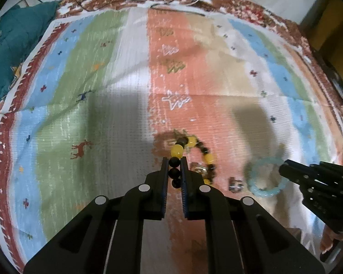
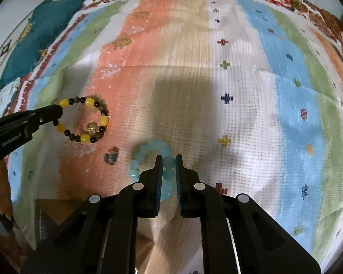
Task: Organize jewelry
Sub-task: 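Carry the yellow-and-black and light-blue bracelets to the tin with left and right tools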
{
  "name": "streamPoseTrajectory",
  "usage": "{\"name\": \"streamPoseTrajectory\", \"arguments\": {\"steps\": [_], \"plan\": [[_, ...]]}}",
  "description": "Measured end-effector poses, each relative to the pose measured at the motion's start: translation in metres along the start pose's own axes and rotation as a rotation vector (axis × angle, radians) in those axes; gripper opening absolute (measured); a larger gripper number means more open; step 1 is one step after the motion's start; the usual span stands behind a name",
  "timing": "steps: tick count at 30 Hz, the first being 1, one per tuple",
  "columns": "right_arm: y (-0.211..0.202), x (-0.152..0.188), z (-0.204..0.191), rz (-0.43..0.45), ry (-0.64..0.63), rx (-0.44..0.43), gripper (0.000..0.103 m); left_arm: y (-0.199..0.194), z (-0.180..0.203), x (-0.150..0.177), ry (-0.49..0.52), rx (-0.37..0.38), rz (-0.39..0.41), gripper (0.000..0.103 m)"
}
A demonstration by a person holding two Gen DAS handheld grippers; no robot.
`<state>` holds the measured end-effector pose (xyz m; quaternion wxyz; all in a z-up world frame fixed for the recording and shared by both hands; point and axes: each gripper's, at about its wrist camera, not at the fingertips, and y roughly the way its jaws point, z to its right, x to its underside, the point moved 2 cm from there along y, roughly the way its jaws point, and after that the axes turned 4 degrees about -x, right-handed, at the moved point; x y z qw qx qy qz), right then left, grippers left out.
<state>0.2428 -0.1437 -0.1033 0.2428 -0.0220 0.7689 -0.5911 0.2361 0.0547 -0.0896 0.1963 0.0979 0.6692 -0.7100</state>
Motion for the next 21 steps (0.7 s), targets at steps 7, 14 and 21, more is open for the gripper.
{"name": "streamPoseTrajectory", "arguments": {"steps": [7, 14, 21], "plan": [[-0.027, 0.003, -0.007, 0.055, -0.034, -0.002, 0.012, -0.026, 0.01, 0.002, 0.021, 0.019, 0.059, 0.009], [-0.037, 0.007, -0.014, 0.077, -0.056, -0.006, 0.012, -0.035, 0.014, 0.006, 0.031, 0.034, 0.067, 0.009], [-0.045, 0.008, -0.016, 0.099, -0.056, -0.006, 0.012, -0.048, 0.018, 0.01, 0.04, 0.044, 0.089, 0.009]]}}
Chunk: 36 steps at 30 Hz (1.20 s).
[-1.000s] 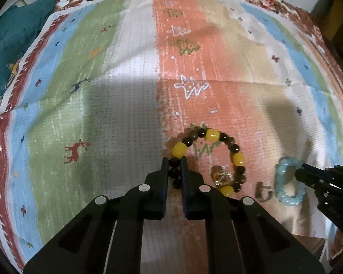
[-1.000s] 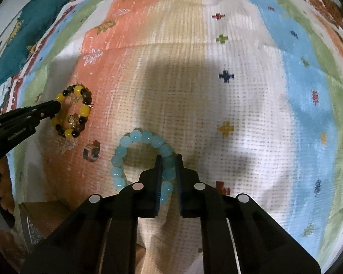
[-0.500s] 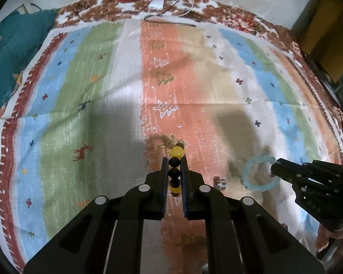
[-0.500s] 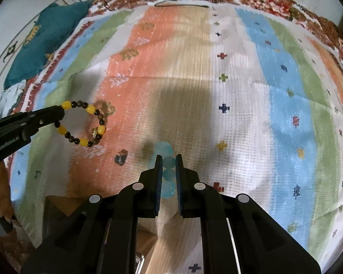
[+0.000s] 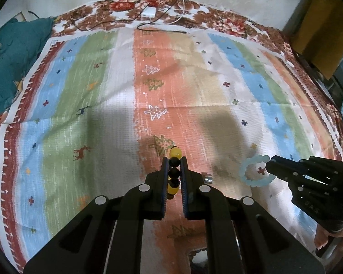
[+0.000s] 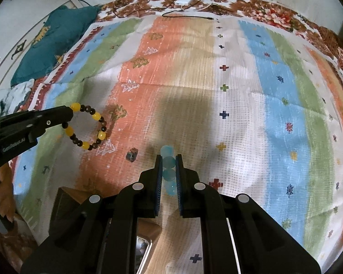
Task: Organize jewelry
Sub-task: 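Carry the yellow-and-black and light-blue bracelets to the tin with left and right tools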
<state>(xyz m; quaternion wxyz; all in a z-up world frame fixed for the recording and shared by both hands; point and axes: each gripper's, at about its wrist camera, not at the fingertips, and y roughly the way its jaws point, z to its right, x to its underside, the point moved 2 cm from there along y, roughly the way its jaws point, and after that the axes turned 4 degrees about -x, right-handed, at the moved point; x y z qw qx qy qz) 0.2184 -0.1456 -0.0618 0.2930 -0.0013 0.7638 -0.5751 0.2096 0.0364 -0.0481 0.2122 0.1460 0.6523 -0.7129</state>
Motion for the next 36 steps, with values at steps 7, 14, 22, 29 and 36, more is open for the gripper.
{"name": "streamPoseTrajectory", "arguments": {"steps": [7, 14, 22, 29, 36], "plan": [[-0.012, 0.004, -0.007, 0.025, -0.019, 0.021, 0.012, -0.016, 0.007, 0.002, 0.025, -0.017, 0.038, 0.009], [-0.023, 0.007, -0.012, 0.051, -0.03, 0.039, 0.012, -0.03, 0.013, 0.008, 0.034, -0.004, 0.061, 0.009], [-0.036, 0.012, -0.023, 0.085, -0.073, 0.085, 0.012, -0.048, 0.018, 0.016, 0.041, 0.01, 0.097, 0.009], [-0.048, 0.015, -0.032, 0.115, -0.096, 0.08, 0.012, -0.054, 0.019, 0.021, 0.037, 0.007, 0.104, 0.009], [-0.059, 0.021, -0.038, 0.14, -0.105, 0.068, 0.012, -0.067, 0.025, 0.028, 0.049, 0.025, 0.125, 0.009]]}}
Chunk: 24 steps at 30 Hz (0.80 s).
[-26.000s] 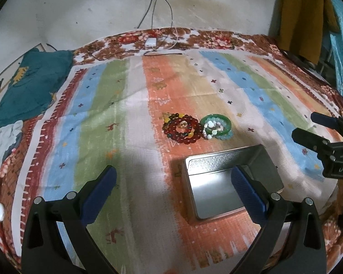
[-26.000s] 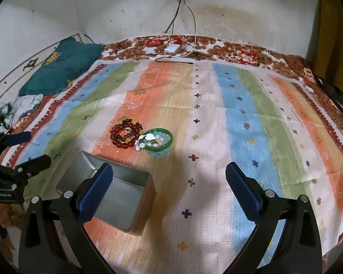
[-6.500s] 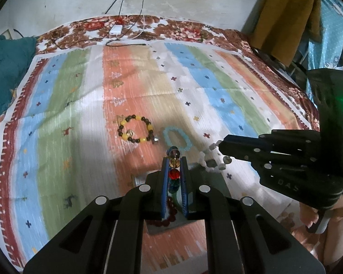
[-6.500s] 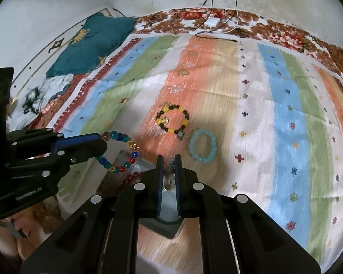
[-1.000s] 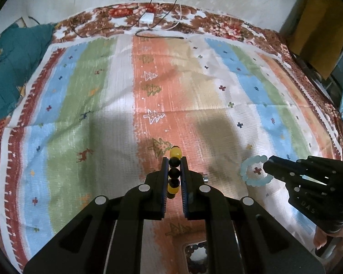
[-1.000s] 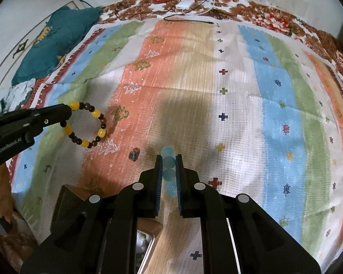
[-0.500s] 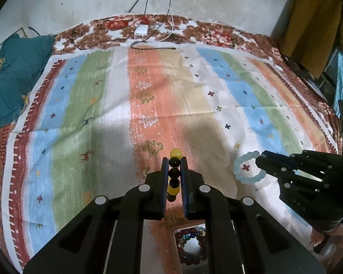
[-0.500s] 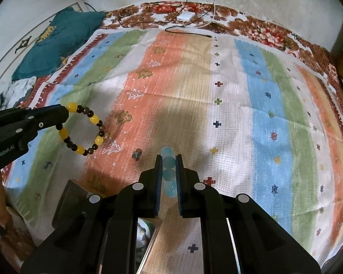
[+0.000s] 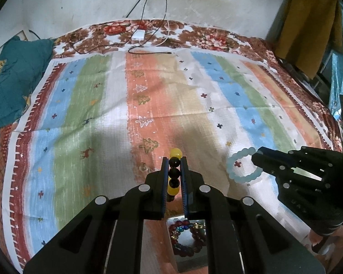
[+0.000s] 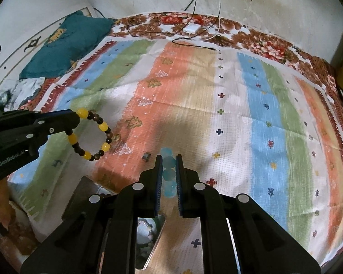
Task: Organize jewelry
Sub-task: 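Carry the yellow-and-black and light-blue bracelets to the tin with left and right tools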
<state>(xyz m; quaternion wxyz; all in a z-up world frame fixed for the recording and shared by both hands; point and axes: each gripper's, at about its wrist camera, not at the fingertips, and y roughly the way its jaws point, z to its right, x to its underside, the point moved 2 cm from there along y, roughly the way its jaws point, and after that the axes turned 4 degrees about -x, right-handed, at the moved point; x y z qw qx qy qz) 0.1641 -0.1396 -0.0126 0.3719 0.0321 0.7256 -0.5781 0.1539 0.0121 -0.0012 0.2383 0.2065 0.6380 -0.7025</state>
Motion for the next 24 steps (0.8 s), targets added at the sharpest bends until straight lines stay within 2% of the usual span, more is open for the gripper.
{"name": "streamPoseTrajectory", "arguments": {"steps": [12, 24], "plan": [[-0.025, 0.011, -0.008, 0.039, -0.013, -0.046, 0.012, -0.026, 0.016, 0.023, 0.035, 0.025, 0.039, 0.009], [-0.04, 0.031, -0.022, 0.047, -0.035, -0.095, 0.012, -0.037, 0.027, 0.044, 0.066, 0.036, 0.039, 0.009]]}}
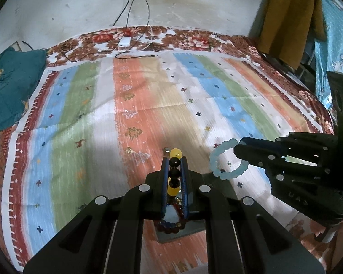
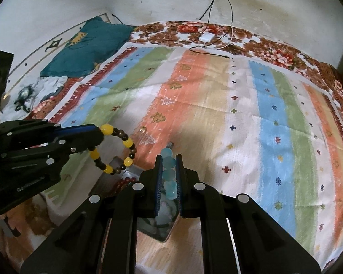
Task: Organize jewelry
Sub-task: 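Carry the yellow-and-black and light-blue bracelets to the tin with left and right tools, then open both tools over the tin to drop the two bracelets, then grasp the gold ring charm with the left tool while the right grasps the dark charm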
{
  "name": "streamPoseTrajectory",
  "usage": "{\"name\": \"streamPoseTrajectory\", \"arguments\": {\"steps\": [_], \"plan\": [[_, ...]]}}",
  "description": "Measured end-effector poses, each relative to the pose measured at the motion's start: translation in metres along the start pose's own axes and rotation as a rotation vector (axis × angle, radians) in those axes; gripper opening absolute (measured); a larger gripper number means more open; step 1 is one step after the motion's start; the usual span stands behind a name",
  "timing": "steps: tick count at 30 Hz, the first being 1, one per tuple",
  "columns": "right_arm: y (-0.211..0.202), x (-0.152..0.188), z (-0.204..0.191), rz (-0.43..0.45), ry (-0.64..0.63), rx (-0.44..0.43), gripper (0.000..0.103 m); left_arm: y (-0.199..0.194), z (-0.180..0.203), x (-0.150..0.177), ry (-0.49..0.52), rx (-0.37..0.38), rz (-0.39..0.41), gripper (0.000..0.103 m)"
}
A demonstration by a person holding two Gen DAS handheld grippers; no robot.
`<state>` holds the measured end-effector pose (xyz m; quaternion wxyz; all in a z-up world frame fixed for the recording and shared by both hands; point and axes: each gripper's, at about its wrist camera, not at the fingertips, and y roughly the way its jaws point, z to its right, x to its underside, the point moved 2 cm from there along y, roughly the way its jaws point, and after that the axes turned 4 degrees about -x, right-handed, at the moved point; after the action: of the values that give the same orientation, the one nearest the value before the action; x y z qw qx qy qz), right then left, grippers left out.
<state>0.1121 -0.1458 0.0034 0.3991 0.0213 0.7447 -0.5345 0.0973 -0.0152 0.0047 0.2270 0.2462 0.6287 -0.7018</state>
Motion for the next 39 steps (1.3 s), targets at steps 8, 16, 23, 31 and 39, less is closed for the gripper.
{"name": "streamPoseTrajectory", "arguments": {"steps": [8, 16, 23, 31, 39], "plan": [[0.003, 0.018, -0.005, -0.032, 0.008, -0.026, 0.012, -0.001, 0.005, 0.016, 0.007, 0.024, -0.037, 0.009], [0.009, 0.024, 0.0, -0.06, 0.04, -0.005, 0.017, 0.007, 0.001, 0.021, -0.016, -0.02, -0.071, 0.034], [0.019, 0.024, 0.01, -0.08, 0.065, 0.021, 0.041, 0.017, -0.019, 0.015, -0.065, -0.074, -0.09, 0.051], [0.034, 0.017, 0.023, -0.109, 0.117, 0.01, 0.055, 0.038, -0.048, 0.003, -0.151, -0.074, -0.142, 0.062], [0.053, 0.009, 0.03, -0.142, 0.144, -0.004, 0.067, 0.063, -0.067, -0.002, -0.231, -0.055, -0.199, 0.068]]}}
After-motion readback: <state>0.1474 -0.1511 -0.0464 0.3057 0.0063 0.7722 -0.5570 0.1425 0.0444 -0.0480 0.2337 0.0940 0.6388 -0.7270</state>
